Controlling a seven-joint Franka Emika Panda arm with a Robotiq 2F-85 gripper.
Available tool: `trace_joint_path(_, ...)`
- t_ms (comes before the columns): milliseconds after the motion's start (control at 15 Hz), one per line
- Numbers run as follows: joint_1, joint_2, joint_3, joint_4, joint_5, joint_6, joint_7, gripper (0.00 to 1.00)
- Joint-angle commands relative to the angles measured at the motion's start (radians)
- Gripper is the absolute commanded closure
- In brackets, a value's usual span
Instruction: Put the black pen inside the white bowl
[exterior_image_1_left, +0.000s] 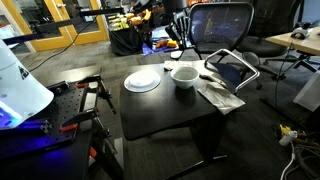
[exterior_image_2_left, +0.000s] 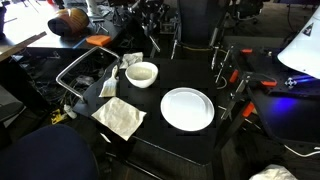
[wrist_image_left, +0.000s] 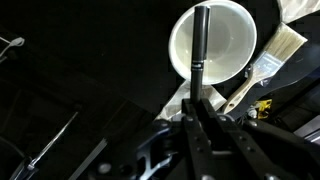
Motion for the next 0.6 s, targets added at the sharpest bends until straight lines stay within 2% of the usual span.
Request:
trace_joint_path(0, 0.045, 0.063, -0.021, 0.066, -0.079, -0.047, 0.118, 0.97)
trace_joint_path(267, 0.086, 0.128, -0.044, 0.108, -0.135, -0.050, 0.227, 0.97)
trace_joint_path(533, 0.111, 0.187, -0.070, 0.143, -0.129, -0.047, 0.288, 0.97)
